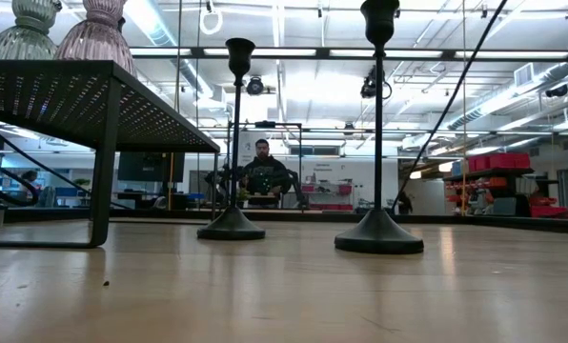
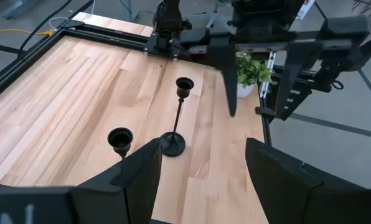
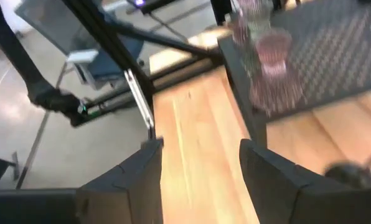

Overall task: Pick & Place candle stick holders
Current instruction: Put the right black candle holder on the shelf

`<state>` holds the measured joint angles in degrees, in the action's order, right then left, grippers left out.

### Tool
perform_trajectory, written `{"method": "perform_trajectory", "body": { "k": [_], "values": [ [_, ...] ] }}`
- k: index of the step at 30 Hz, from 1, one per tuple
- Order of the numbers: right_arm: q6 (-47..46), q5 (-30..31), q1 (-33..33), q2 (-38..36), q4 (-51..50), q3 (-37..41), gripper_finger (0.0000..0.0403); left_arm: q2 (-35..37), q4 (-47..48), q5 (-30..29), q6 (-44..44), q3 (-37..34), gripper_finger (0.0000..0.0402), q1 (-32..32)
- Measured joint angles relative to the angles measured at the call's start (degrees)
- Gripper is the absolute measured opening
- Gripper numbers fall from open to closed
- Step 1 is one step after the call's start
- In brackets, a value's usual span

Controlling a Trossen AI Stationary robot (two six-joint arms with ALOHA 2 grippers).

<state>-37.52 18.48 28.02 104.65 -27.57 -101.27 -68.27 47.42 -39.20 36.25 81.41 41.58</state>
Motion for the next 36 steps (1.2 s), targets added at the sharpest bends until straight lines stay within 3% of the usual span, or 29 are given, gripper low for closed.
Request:
{"method": "perform_trajectory", "body": {
  "k": [10,21,27,36],
  "values": [
    [-14.44,0.13,6.56,-2.24,-17.23,0.02,0.0215,0.02,-0.01,0.0,0.02,0.0,0.0234,0.0],
    [-28.03,9.1,12.0,-2.24,-35.9,0.06,0.0215,0.02,-0.02,0.0,0.17,0.02,0.0234,0.0],
    [-29.46,12.63,12.08,-2.25,-38.9,3.8,0.0215,0.02,-0.04,-0.04,0.26,0.0,0.0234,0.01],
    [-30.97,17.04,10.62,-2.17,-33.08,16.21,0.0215,0.0,-0.17,-0.22,2.54,0.02,0.0234,0.02]
  ]
}}
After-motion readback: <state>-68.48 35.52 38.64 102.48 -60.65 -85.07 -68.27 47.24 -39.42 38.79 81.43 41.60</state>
